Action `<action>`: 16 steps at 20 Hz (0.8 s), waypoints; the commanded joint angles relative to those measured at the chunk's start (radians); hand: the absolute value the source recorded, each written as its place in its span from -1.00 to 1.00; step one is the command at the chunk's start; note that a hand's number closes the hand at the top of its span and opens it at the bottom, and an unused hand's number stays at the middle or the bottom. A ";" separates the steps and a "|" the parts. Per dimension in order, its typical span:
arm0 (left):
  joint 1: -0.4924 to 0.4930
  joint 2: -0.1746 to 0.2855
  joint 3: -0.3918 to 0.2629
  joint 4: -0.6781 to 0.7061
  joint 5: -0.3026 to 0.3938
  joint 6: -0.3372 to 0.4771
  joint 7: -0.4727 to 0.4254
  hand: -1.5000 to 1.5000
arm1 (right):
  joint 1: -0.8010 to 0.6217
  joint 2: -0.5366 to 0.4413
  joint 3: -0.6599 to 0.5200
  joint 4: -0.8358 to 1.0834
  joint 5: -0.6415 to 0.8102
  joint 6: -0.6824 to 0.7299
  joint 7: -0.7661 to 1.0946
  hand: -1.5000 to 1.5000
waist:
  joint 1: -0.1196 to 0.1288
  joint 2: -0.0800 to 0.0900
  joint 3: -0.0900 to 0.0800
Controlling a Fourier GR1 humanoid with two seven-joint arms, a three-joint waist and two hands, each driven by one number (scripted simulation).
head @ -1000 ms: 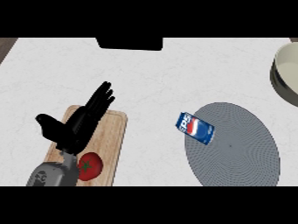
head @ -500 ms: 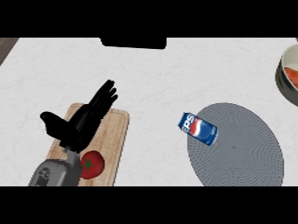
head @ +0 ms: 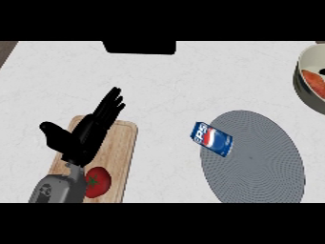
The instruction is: Pick the sweet potato from the placemat and place it in the bowl
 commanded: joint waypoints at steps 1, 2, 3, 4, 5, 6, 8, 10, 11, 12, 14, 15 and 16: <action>0.006 -0.011 0.000 -0.039 -0.005 0.035 0.039 0.00 | 0.011 -0.012 -0.139 0.013 -0.159 0.108 -0.134 -1.00 | -0.022 -0.013 -0.002; 0.011 0.013 0.023 -0.005 0.004 0.005 0.002 0.00 | 0.029 -0.056 -0.161 0.021 -0.187 0.188 -0.185 -1.00 | -0.029 -0.008 -0.002; 0.041 0.006 0.012 0.012 -0.004 -0.002 -0.028 0.00 | 0.025 -0.071 -0.169 0.019 -0.198 0.209 -0.187 -1.00 | -0.027 -0.010 -0.004; 0.026 0.002 0.026 -0.012 -0.003 0.029 0.008 0.00 | 0.081 -0.082 -0.180 0.020 -0.214 0.248 -0.255 -1.00 | -0.034 -0.013 -0.004; 0.040 0.014 0.034 -0.011 0.014 0.003 -0.009 0.00 | 0.108 -0.099 -0.196 0.019 -0.238 0.305 -0.288 -1.00 | -0.042 -0.016 -0.004; 0.018 -0.004 0.019 0.003 -0.013 0.028 -0.005 0.00 | 0.110 -0.134 -0.206 0.018 -0.254 0.364 -0.289 -1.00 | -0.048 -0.017 -0.005; 0.067 0.012 0.007 -0.068 -0.010 0.021 0.019 0.00 | 0.176 -0.173 -0.239 0.025 -0.297 0.450 -0.317 -1.00 | -0.048 -0.023 -0.005; 0.049 0.018 0.054 0.011 0.011 0.008 -0.022 0.00 | 0.242 -0.218 -0.262 0.017 -0.334 0.558 -0.335 -1.00 | -0.079 -0.026 -0.007; 0.040 0.009 0.040 -0.006 0.008 0.012 -0.004 0.00 | 0.269 -0.248 -0.282 0.023 -0.356 0.588 -0.351 -1.00 | -0.069 -0.023 -0.006; 0.080 0.022 0.043 -0.006 0.006 0.003 -0.017 0.00 | 0.317 -0.217 -0.281 -0.015 -0.367 0.585 -0.399 -1.00 | -0.081 -0.030 -0.007; 0.116 0.005 0.019 -0.061 -0.015 0.032 -0.011 0.00 | 0.403 -0.242 -0.294 -0.036 -0.394 0.655 -0.443 -1.00 | -0.091 -0.035 -0.006; 0.081 0.009 0.033 -0.036 -0.012 0.032 -0.008 0.00 | 0.428 -0.249 -0.294 -0.054 -0.406 0.688 -0.443 -1.00 | -0.101 -0.034 -0.007; 0.094 0.026 0.063 -0.047 0.006 0.030 -0.007 0.00 | 0.476 -0.217 -0.291 -0.069 -0.415 0.701 -0.472 -1.00 | -0.113 -0.039 -0.007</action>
